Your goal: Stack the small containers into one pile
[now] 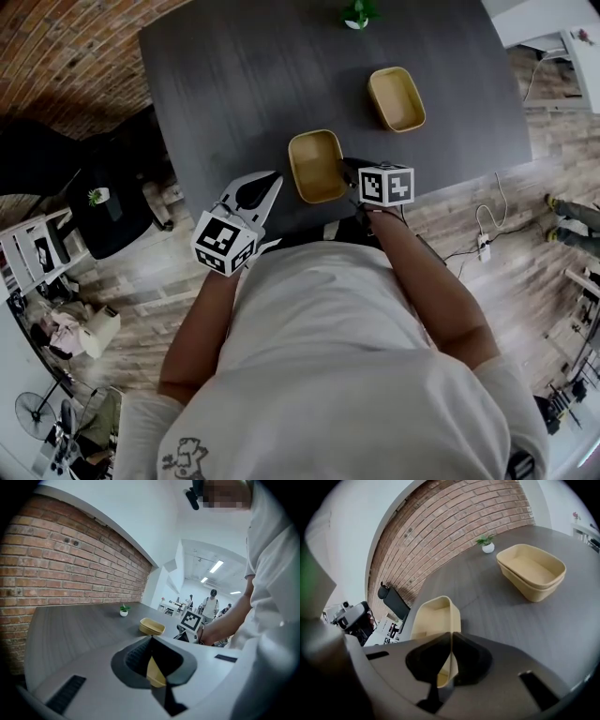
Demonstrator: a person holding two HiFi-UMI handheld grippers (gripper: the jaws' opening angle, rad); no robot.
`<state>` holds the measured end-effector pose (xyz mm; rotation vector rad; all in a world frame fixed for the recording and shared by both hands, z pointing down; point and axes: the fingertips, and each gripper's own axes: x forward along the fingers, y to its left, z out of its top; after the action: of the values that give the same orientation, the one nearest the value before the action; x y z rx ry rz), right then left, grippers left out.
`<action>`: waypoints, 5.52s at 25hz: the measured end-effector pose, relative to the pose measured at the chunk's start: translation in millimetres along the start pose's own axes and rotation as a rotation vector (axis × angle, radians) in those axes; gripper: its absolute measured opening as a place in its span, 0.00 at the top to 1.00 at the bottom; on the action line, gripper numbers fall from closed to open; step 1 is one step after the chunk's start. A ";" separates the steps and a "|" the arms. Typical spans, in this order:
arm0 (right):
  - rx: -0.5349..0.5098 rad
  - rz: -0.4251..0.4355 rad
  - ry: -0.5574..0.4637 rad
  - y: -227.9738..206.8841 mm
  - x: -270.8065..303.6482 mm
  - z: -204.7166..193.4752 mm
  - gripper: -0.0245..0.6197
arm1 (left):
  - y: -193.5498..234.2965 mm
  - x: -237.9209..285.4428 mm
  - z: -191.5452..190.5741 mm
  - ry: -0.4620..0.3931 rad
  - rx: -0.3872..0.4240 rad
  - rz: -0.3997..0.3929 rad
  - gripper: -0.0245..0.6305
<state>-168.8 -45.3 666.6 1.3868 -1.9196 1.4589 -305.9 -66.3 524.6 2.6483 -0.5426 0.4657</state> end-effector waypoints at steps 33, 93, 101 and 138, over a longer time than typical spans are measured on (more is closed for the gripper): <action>-0.144 0.029 -0.079 -20.3 -70.9 80.9 0.93 | -15.1 16.2 69.1 -0.135 0.068 0.125 0.95; -0.080 0.109 0.103 -186.1 -78.0 170.4 0.93 | -38.0 173.8 84.5 -0.083 -0.087 0.281 0.95; -0.061 0.088 0.109 -188.9 -67.9 180.1 0.93 | -21.1 182.7 83.9 -0.080 -0.113 0.272 0.95; -0.338 0.102 0.007 -179.9 -99.3 200.3 0.82 | -34.8 182.5 103.9 -0.113 -0.072 0.293 0.95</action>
<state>82.1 -170.5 605.8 1.1429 -2.1386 1.1101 -107.5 -137.4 495.3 2.5465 -0.9723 0.3733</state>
